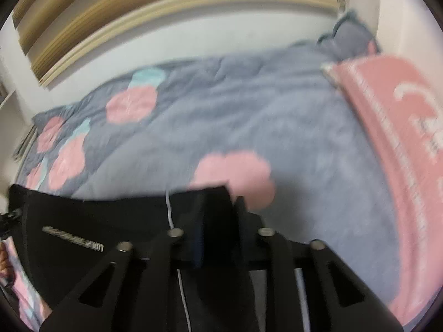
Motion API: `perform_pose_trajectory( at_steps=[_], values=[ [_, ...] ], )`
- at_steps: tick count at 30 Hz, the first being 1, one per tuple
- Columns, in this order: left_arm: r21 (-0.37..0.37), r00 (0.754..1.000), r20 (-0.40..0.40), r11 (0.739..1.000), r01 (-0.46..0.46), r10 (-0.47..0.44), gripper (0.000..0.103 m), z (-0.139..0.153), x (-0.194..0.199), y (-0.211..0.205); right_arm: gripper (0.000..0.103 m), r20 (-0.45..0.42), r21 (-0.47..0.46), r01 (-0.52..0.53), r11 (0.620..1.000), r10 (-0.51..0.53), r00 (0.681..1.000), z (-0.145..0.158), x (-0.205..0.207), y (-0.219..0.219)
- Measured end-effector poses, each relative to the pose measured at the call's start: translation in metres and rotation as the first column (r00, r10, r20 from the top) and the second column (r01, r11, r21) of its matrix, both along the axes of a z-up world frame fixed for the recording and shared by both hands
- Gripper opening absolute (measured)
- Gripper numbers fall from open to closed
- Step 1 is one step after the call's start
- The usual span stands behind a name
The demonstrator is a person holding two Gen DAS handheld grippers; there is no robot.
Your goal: Fold large clothes
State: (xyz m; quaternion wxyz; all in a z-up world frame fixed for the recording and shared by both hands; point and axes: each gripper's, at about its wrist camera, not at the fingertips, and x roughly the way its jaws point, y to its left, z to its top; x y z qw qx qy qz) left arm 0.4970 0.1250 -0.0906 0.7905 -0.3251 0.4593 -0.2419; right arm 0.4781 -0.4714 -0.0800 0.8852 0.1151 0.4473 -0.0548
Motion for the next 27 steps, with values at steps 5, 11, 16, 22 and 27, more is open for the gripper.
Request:
perform_pose_trajectory(
  at_steps=[5,11,16,22,27],
  values=[
    [0.123,0.999,-0.040,0.992,0.024,-0.019,0.010,-0.013,0.034,-0.028,0.014,-0.017,0.043,0.036,0.998,-0.036,0.999,-0.007,0.038,-0.006],
    [0.152,0.965,-0.255,0.988,-0.032,0.070,0.010,-0.098,0.044,-0.020,0.067,-0.131,0.130,-0.033,0.991,0.050,0.990,-0.055,0.035,0.015],
    [0.181,0.968,-0.242,0.983,-0.019,0.063,0.013,-0.103,0.041,-0.020,0.072,-0.165,0.142,-0.016,0.990,0.040,0.985,-0.073,0.014,0.014],
    [0.179,0.972,-0.230,0.984,-0.004,0.046,0.014,-0.097,0.038,-0.017,0.087,-0.210,0.300,0.056,0.952,0.009,0.978,-0.111,0.008,-0.012],
    [0.159,0.987,-0.154,0.987,-0.022,0.047,0.010,-0.070,0.025,-0.017,0.016,-0.158,0.315,0.026,0.949,0.026,0.987,-0.103,0.003,-0.004]
  ],
)
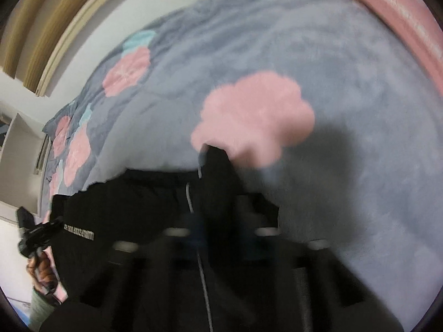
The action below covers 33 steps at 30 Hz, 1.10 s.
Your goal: Fold large clothes
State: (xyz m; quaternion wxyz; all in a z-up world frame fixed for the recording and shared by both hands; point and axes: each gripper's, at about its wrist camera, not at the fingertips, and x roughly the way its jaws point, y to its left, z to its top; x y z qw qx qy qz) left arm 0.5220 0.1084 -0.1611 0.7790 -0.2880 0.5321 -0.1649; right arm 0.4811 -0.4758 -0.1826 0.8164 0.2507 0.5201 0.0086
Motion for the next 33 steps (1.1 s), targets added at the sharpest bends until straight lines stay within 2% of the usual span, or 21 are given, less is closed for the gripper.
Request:
perform_pose_trajectory(
  at_steps=[2,4,7,9,11,12,13,14,15,17,19,20,21,22,23,24,26,28,30,31,33],
  values=[
    [-0.045,0.998,0.060,0.999,-0.009,0.012,0.009,0.023,-0.005,0.003,0.015,0.049,-0.047,0.040,0.998,-0.037,0.998,0.023,-0.003,-0.002],
    [-0.058,0.993,0.115,0.998,-0.016,0.022,0.009,0.045,-0.006,0.007,0.015,0.110,-0.090,0.072,0.993,-0.062,0.992,0.050,-0.001,-0.007],
    [0.004,0.992,0.124,1.000,-0.019,0.018,0.009,0.051,0.005,0.004,0.015,0.120,-0.108,0.043,0.993,-0.030,0.992,0.058,0.017,-0.006],
    [0.077,0.998,0.056,0.996,-0.040,0.036,0.009,0.025,0.016,-0.001,0.015,0.061,-0.135,0.014,0.991,-0.006,0.998,0.040,0.032,0.001],
    [0.118,0.997,-0.066,0.992,-0.035,0.043,0.010,-0.018,0.023,-0.008,0.015,-0.023,-0.167,-0.021,0.986,0.018,1.000,0.009,0.039,0.011],
    [0.097,0.989,-0.142,0.995,-0.030,0.044,0.013,-0.042,0.024,-0.009,0.015,-0.060,-0.183,-0.036,0.983,0.026,0.998,-0.005,0.038,0.015],
    [0.040,0.978,-0.206,0.999,-0.029,0.037,0.013,-0.062,0.024,-0.010,0.016,-0.114,-0.187,-0.051,0.981,0.030,0.993,-0.023,0.038,0.019],
    [-0.006,0.975,-0.217,0.999,-0.050,0.047,0.013,-0.066,0.021,-0.007,0.021,-0.154,-0.166,-0.058,0.984,0.032,0.987,-0.036,0.036,0.021],
    [-0.020,0.978,-0.204,0.998,-0.058,0.053,0.013,-0.058,0.018,-0.003,0.022,-0.177,-0.159,-0.055,0.986,0.026,0.984,-0.042,0.034,0.022],
    [-0.016,0.983,-0.182,1.000,-0.019,0.016,0.019,-0.035,0.014,0.002,0.027,-0.179,-0.179,-0.065,0.982,0.032,0.983,-0.033,0.030,0.024],
    [0.051,0.990,-0.143,0.999,-0.007,0.014,0.025,-0.009,0.005,0.011,0.040,-0.162,-0.203,-0.070,0.977,0.037,0.986,-0.014,0.027,0.024],
    [0.095,0.993,-0.115,0.995,-0.009,0.020,0.031,0.006,-0.001,0.017,0.050,-0.137,-0.213,-0.063,0.975,0.034,0.990,0.000,0.022,0.025],
    [0.128,0.995,-0.096,0.992,-0.012,0.025,0.036,0.019,-0.007,0.021,0.056,-0.090,-0.218,-0.056,0.974,0.037,0.995,0.020,0.014,0.028],
    [0.162,0.997,-0.076,0.987,-0.018,0.030,0.045,0.034,-0.014,0.025,0.060,-0.052,-0.220,-0.053,0.974,0.042,0.998,0.036,0.005,0.031],
    [0.192,0.998,-0.053,0.981,-0.014,0.024,0.051,0.049,-0.021,0.025,0.071,0.000,-0.219,-0.049,0.974,0.050,0.999,0.059,-0.008,0.038],
    [0.219,0.999,-0.035,0.976,0.006,0.002,0.051,0.063,-0.030,0.021,0.080,0.034,-0.216,-0.046,0.975,0.055,0.998,0.074,-0.016,0.043],
    [0.233,0.999,0.002,0.971,0.048,-0.050,0.052,0.086,-0.044,0.009,0.082,0.108,-0.204,-0.046,0.978,0.069,0.992,0.102,-0.039,0.060],
    [0.193,0.993,0.047,0.976,0.101,-0.112,0.054,0.103,-0.064,-0.011,0.082,0.125,-0.170,-0.070,0.983,0.092,0.988,0.114,-0.060,0.085],
    [0.123,0.979,0.082,0.977,0.174,-0.185,0.058,0.108,-0.084,-0.044,0.082,0.083,-0.121,-0.118,0.986,0.129,0.988,0.106,-0.071,0.113],
    [0.089,0.967,0.089,0.969,0.230,-0.238,0.058,0.105,-0.096,-0.068,0.082,0.063,-0.115,-0.142,0.983,0.150,0.987,0.102,-0.070,0.125],
    [0.124,0.941,0.081,0.940,0.318,-0.329,0.058,0.094,-0.109,-0.110,0.079,-0.001,-0.180,-0.194,0.964,0.197,0.980,0.085,-0.079,0.157]
  ],
)
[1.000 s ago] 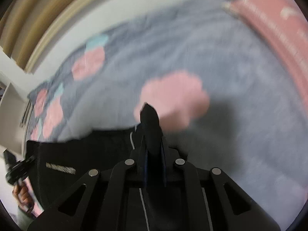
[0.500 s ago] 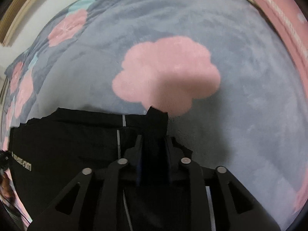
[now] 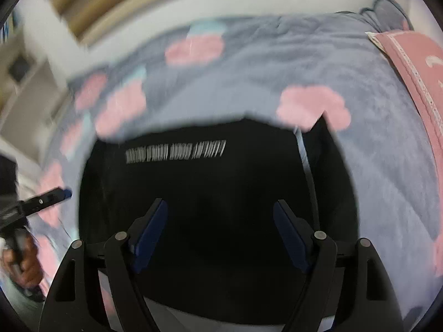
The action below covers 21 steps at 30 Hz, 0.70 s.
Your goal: Fold large clothes
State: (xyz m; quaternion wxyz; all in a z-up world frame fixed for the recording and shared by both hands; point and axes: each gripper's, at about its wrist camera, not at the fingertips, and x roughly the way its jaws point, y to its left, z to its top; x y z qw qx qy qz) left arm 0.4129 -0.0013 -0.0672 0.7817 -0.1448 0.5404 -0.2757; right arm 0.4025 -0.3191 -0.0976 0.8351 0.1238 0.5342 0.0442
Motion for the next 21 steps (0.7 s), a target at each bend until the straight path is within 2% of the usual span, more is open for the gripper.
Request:
perform_pose_trajectory(
  at_steps=[1,3,4,6,7,10,13,15,16,17,18,21],
  values=[
    [0.052,0.999,0.004,0.998,0.043,-0.044,0.058,-0.009,-0.007,-0.022,0.076,-0.032,-0.041,-0.021,0.999,0.020,0.999,-0.010,-0.002,0.014],
    [0.136,0.994,0.001,0.985,0.104,-0.105,0.058,-0.033,-0.017,-0.058,0.066,-0.074,-0.044,-0.050,0.998,0.047,0.996,-0.028,-0.005,0.029],
    [0.168,0.991,-0.016,0.977,0.130,-0.129,0.058,-0.052,-0.018,-0.074,0.066,-0.095,-0.047,-0.067,0.997,0.062,0.994,-0.042,-0.005,0.036],
    [0.221,0.992,-0.056,0.967,0.124,-0.114,0.058,-0.082,-0.016,-0.087,0.066,-0.136,-0.064,-0.071,0.995,0.062,0.989,-0.067,-0.003,0.039],
    [0.221,0.992,-0.079,0.969,0.115,-0.100,0.057,-0.093,-0.011,-0.088,0.066,-0.158,-0.053,-0.065,0.997,0.056,0.986,-0.079,-0.001,0.039],
    [0.169,0.987,-0.162,0.984,0.053,-0.025,0.057,-0.110,0.006,-0.081,0.068,-0.174,-0.044,-0.056,0.997,0.047,0.984,-0.100,0.006,0.038],
    [0.122,0.982,-0.189,0.992,0.036,-0.013,0.057,-0.103,0.013,-0.074,0.070,-0.191,-0.041,-0.062,0.997,0.053,0.980,-0.093,0.009,0.038],
    [0.068,0.982,-0.190,0.997,0.033,-0.020,0.058,-0.090,0.011,-0.066,0.070,-0.181,0.000,-0.047,0.999,0.047,0.982,-0.077,0.012,0.032],
    [0.043,0.983,-0.185,0.999,0.028,-0.019,0.058,-0.084,0.012,-0.061,0.071,-0.150,0.024,-0.038,0.999,0.041,0.988,-0.067,0.015,0.027],
    [0.017,0.986,-0.168,1.000,0.013,-0.010,0.058,-0.075,0.016,-0.056,0.077,-0.103,0.033,-0.027,0.999,0.030,0.994,-0.054,0.020,0.023],
    [0.003,0.989,-0.149,1.000,-0.002,0.003,0.058,-0.068,0.020,-0.053,0.083,-0.073,0.021,-0.017,1.000,0.018,0.997,-0.047,0.026,0.020],
    [-0.002,0.994,-0.103,1.000,-0.022,0.021,0.058,-0.058,0.037,-0.051,0.086,-0.049,-0.063,0.012,0.998,-0.015,0.999,-0.047,0.052,0.018]
  ],
)
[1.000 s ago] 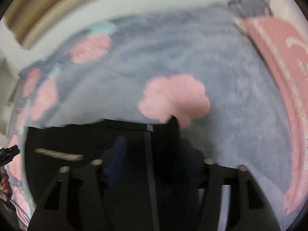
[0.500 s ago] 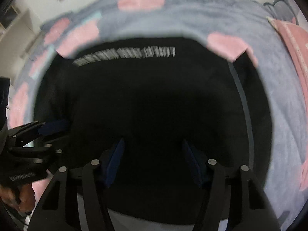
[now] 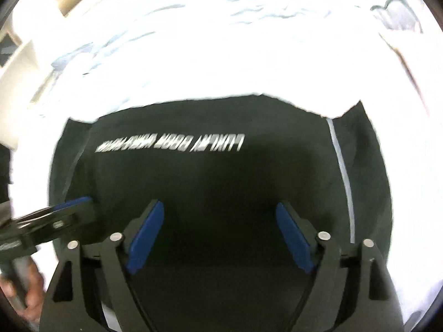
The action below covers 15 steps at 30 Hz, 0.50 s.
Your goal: Fold large clothes
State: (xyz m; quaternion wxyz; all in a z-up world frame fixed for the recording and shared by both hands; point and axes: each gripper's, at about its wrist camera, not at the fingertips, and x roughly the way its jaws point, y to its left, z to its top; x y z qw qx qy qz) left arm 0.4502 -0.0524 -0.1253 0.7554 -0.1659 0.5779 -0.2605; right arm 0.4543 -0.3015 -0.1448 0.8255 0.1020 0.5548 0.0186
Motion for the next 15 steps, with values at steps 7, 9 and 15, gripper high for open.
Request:
perform_pose_trajectory(
  at_steps=[7,9,15],
  values=[
    [-0.070,0.998,-0.054,0.997,-0.021,0.017,0.057,-0.062,0.024,0.002,0.089,-0.045,-0.040,-0.007,0.999,0.005,0.999,-0.051,0.025,0.008],
    [-0.081,0.998,-0.061,0.996,-0.026,0.021,0.058,-0.058,0.023,0.004,0.089,-0.030,-0.016,-0.005,1.000,0.005,1.000,-0.046,0.020,0.005],
    [-0.055,0.988,0.104,0.991,0.120,-0.114,0.058,-0.001,-0.022,0.000,0.087,0.092,0.010,-0.078,0.997,0.076,0.993,0.016,-0.033,0.002]
  ],
)
